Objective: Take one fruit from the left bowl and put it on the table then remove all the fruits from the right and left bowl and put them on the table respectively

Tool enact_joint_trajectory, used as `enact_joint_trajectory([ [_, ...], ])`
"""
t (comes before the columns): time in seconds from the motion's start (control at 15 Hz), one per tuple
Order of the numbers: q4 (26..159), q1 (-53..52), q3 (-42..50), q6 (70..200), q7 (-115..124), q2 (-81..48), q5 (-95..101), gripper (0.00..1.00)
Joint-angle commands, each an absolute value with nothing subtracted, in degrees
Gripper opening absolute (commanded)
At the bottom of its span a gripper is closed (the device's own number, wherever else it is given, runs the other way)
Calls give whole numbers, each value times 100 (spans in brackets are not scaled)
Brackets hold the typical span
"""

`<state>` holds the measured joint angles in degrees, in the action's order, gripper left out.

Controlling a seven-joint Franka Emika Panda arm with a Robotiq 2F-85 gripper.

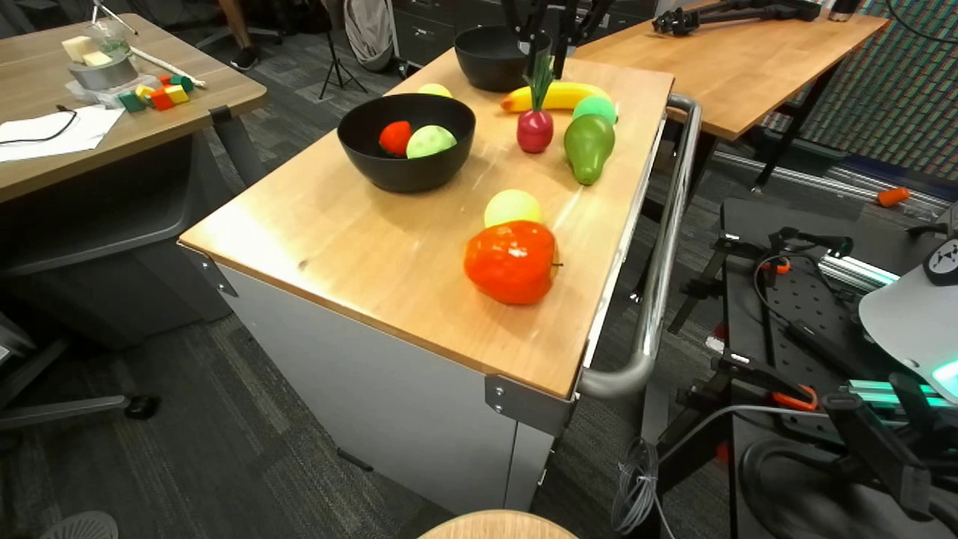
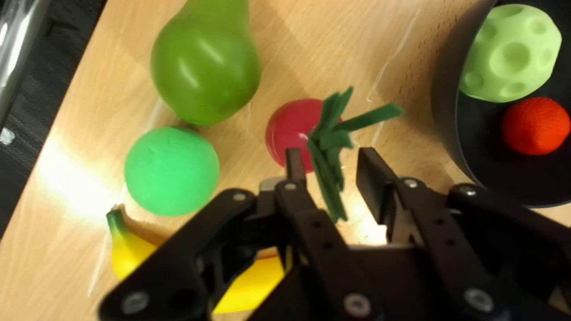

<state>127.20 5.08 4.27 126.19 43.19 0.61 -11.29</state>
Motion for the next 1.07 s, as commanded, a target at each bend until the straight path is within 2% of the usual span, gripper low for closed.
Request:
enact_joint_trajectory([
  [0.0,12832,427,350,12903,4263,652,-609,69],
  [0.27,12384,233,101,12262,3586,1102,-689,99],
  [0.47,11646,20,8,11573,2879,899,-1219,100],
  [0.53,12119,155,-45,11911,3353,1071,-943,100],
  [1.0,12284,175,-96,12050,3467,1111,-893,100],
])
